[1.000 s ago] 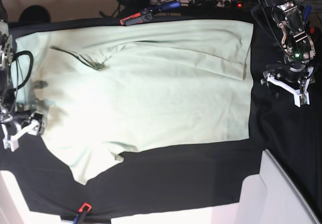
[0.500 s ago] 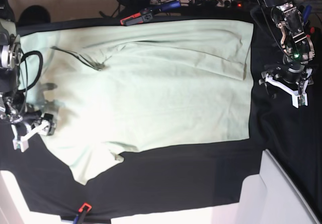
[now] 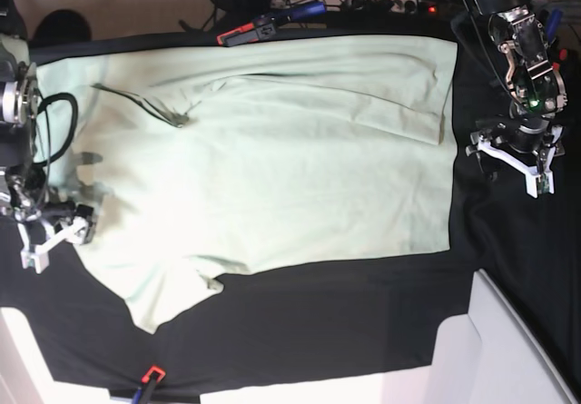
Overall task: Fold the T-shirt properly
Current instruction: 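Lower both grippers onto the shirt's side edges and pinch them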
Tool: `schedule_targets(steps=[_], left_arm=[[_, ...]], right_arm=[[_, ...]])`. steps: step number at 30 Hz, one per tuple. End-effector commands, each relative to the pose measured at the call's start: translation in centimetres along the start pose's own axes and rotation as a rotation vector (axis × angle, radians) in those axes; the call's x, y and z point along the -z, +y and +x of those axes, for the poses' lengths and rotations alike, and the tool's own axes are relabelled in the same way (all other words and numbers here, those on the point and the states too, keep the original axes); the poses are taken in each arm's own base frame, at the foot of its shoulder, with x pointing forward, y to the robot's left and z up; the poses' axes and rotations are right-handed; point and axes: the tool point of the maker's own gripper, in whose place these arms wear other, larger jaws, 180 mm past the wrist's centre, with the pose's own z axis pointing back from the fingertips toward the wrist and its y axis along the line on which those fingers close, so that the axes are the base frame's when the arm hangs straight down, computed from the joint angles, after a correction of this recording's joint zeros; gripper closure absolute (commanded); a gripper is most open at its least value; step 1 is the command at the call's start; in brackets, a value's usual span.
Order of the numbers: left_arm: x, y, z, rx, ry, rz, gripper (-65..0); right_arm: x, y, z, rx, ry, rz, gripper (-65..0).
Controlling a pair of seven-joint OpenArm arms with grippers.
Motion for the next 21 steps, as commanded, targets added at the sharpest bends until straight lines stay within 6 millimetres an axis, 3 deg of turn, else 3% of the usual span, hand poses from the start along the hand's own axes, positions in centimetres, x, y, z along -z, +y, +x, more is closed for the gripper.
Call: schedule_targets(steps=[1, 7, 9, 15, 19, 21], left_arm=[[-0.1, 0.7, 2.0, 0.005, -0.059, 0.017, -48.9], [-0.1, 0.9, 2.0, 0.002, -0.059, 0.020, -48.9], [-0.1, 0.7, 2.0, 0.004, -0.059, 0.016, -49.4], [0.9, 0.0, 3.6, -0.030, -0.082, 0.006, -51.6], [1.9, -0.6, 5.4, -0.059, -0.108, -0.004, -63.0], [2.4, -1.3, 5.9, -0.081, -0.112, -0.015, -65.0]], right_arm=[[-0.4, -0.5, 3.1, -0.001, -0.068, -0.002, -42.1], [-0.1, 0.3, 2.9, 0.001, -0.065, 0.011, -39.2], [-0.1, 0.4, 2.9, 0.002, -0.065, 0.013, -31.8], [0.0, 0.7, 2.9, 0.003, -0.068, 0.016, -1.6], [0.0, 0.6, 3.0, 0.002, -0.071, 0.015, -0.7], [0.0, 0.6, 3.0, 0.002, -0.071, 0.015, -0.3]])
